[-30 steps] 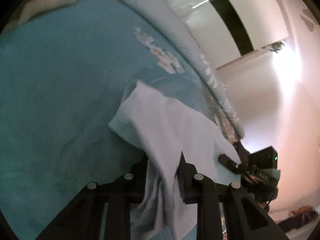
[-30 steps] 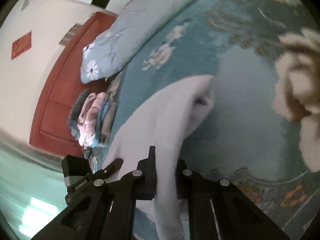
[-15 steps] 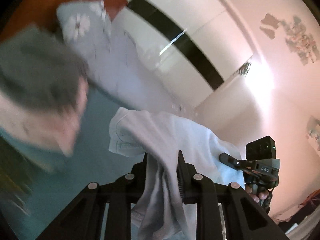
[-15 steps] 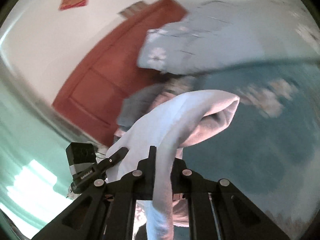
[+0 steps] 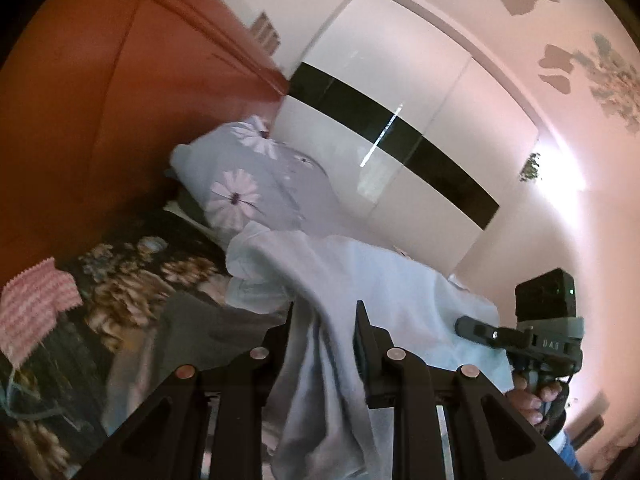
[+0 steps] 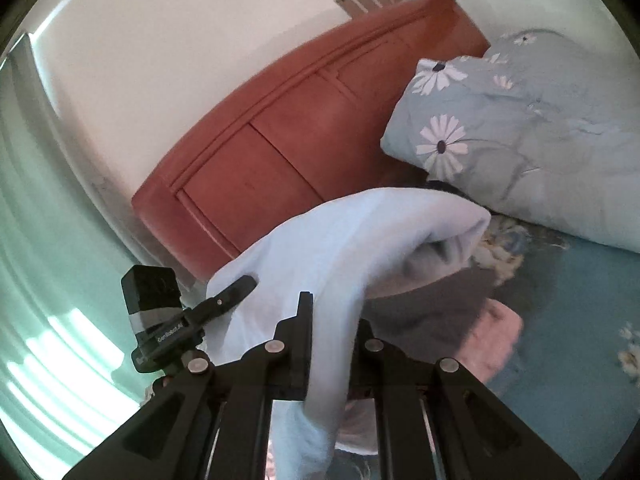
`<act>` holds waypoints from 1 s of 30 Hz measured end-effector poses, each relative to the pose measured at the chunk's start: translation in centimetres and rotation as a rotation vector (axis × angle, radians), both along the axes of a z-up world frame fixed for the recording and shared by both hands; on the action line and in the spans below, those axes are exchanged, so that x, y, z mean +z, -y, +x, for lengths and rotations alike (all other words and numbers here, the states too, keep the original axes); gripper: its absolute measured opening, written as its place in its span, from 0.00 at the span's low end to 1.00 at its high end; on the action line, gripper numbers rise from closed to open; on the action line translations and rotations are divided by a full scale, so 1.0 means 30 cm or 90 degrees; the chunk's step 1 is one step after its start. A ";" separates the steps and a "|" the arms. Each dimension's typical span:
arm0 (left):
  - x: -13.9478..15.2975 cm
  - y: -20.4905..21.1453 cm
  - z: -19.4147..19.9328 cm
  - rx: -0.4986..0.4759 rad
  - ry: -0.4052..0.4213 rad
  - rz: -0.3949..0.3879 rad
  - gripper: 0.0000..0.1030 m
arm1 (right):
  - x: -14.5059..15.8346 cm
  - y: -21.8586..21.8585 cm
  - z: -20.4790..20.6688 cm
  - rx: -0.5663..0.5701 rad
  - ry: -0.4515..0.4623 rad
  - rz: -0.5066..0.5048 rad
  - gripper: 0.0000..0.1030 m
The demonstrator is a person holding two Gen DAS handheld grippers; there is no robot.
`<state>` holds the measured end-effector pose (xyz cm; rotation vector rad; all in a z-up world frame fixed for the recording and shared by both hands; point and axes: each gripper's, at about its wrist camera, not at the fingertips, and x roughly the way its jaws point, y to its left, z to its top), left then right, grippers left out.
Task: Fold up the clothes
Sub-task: 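Lift the folded sweatshirt with both grippers and carry it toward the clothes stack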
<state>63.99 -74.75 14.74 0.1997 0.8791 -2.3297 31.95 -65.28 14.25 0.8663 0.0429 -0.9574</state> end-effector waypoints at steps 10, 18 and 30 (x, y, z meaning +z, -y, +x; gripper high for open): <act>-0.376 0.239 0.028 -0.004 0.031 0.120 0.23 | -0.373 0.193 0.021 -0.006 0.017 0.120 0.10; -0.538 0.223 0.062 -0.015 -0.012 0.141 0.26 | -0.574 0.194 -0.028 0.000 0.106 0.154 0.08; -0.425 0.134 0.204 0.045 0.047 0.129 0.47 | -0.443 0.082 -0.026 -0.003 -0.070 0.137 0.35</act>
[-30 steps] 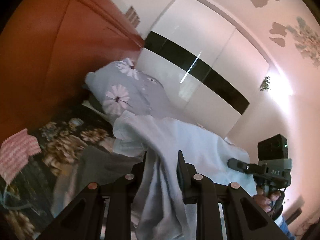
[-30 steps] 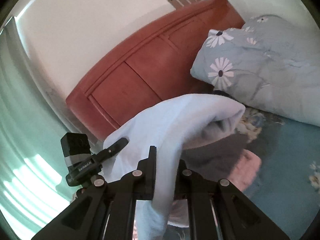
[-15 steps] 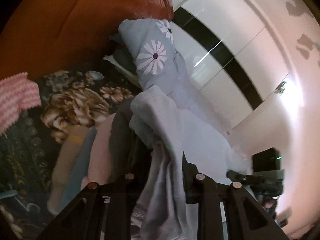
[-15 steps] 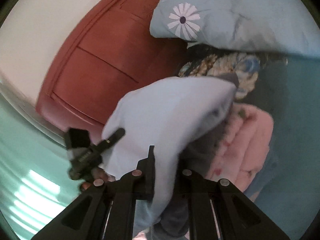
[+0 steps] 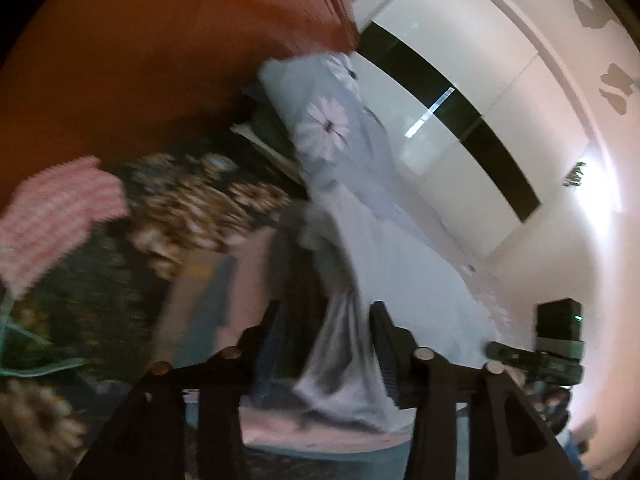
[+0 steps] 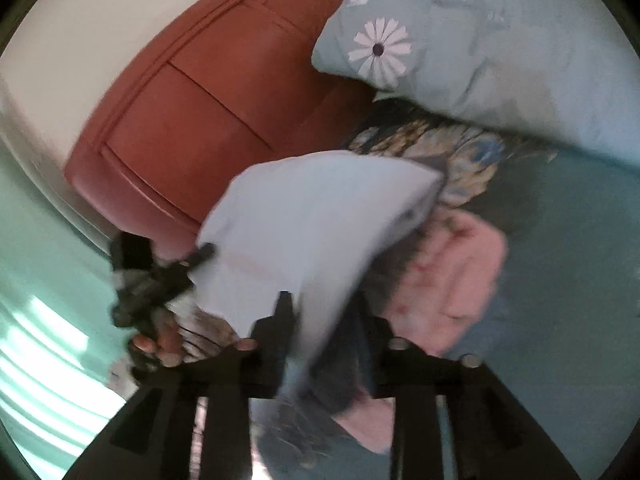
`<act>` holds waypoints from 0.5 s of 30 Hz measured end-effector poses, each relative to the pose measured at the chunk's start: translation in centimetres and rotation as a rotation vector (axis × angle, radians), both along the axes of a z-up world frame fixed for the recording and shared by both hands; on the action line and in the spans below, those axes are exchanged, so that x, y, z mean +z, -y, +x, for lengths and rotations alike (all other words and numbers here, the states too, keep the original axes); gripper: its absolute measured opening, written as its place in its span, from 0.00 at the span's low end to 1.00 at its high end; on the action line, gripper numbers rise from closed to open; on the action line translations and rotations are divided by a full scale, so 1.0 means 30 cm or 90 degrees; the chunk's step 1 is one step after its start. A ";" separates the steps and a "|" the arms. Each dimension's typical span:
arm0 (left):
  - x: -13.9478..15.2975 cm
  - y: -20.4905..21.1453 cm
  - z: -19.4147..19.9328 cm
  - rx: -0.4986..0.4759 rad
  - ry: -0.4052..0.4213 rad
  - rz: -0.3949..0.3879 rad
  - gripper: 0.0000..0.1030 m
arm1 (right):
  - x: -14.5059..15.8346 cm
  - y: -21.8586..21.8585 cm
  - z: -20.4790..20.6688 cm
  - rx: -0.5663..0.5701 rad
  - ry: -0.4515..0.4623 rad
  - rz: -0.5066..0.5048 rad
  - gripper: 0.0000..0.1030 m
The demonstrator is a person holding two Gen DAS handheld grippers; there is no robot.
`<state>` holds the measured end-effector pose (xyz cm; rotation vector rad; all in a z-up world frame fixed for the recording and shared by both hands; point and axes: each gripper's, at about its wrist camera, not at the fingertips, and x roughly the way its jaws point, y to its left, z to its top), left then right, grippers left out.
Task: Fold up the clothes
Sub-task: 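Lift the folded sweatshirt with both grippers and carry it toward the clothes stack, then lower the sweatshirt onto the clothes stack and open both grippers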
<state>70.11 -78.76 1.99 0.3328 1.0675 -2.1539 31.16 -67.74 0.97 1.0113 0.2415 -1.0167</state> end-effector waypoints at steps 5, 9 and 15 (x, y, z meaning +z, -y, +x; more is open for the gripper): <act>0.143 -0.033 0.016 0.040 -0.001 -0.064 0.53 | 0.122 -0.015 -0.002 -0.018 -0.098 -0.053 0.36; 0.245 -0.030 -0.162 -0.001 0.071 -0.120 0.59 | 0.210 0.072 0.096 0.003 -0.113 -0.087 0.42; 0.167 0.057 -0.335 -0.018 0.158 -0.090 0.60 | 0.189 0.238 0.224 -0.002 -0.170 -0.077 0.42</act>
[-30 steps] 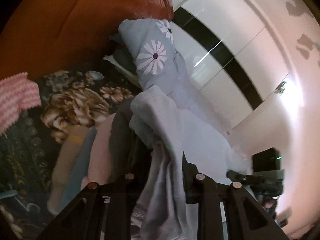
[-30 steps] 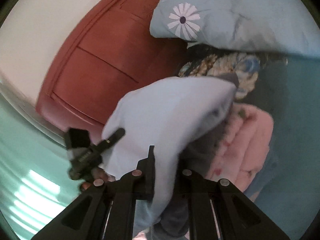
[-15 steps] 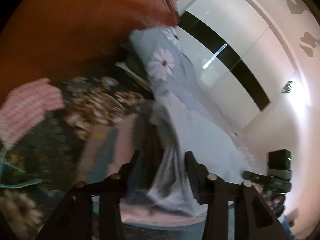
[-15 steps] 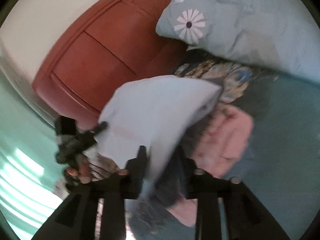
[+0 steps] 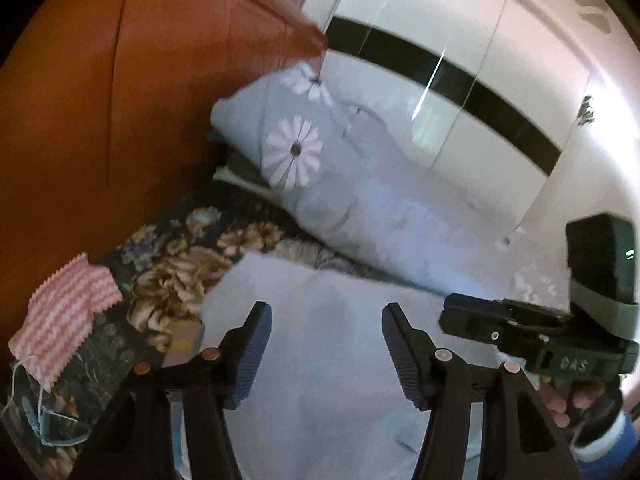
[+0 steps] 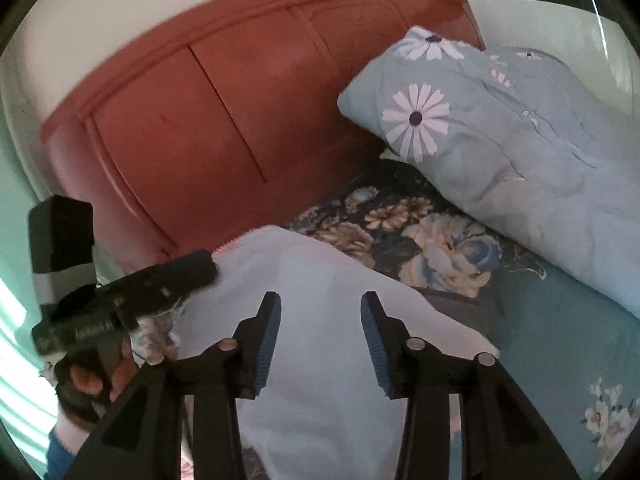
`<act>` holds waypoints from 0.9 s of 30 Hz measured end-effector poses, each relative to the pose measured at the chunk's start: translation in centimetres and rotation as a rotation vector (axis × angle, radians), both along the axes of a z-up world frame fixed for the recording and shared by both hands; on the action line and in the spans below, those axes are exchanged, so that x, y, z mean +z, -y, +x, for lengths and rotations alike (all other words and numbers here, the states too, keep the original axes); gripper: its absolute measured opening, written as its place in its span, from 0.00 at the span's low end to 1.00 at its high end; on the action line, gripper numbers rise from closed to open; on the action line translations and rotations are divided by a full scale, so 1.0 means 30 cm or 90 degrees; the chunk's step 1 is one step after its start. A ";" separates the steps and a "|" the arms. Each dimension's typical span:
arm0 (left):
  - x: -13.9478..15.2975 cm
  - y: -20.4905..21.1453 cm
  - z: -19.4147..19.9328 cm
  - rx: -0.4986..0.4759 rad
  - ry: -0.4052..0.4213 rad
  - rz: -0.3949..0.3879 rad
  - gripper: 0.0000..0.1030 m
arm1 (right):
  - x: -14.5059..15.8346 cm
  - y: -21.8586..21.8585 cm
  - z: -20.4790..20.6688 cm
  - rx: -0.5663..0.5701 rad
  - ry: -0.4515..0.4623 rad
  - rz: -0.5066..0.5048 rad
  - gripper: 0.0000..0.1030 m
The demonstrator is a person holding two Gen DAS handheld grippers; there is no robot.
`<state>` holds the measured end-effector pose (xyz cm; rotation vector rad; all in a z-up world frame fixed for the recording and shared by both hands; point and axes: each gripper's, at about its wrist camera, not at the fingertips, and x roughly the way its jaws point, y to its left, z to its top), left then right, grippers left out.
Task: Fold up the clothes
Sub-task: 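Lower the sweatshirt onto the clothes stack and open both grippers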
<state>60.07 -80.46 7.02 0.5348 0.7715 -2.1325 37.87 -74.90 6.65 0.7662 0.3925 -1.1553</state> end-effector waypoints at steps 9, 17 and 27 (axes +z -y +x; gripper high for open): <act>-0.124 0.016 0.056 0.009 -0.032 0.054 0.60 | -0.098 0.059 0.052 0.020 -0.050 0.045 0.42; -0.048 -0.129 0.123 -0.009 -0.063 -0.006 0.60 | -0.010 -0.145 0.066 0.062 -0.051 0.001 0.42; -0.163 -0.220 0.094 0.003 0.007 -0.028 0.62 | -0.114 -0.299 0.092 0.088 -0.117 0.003 0.42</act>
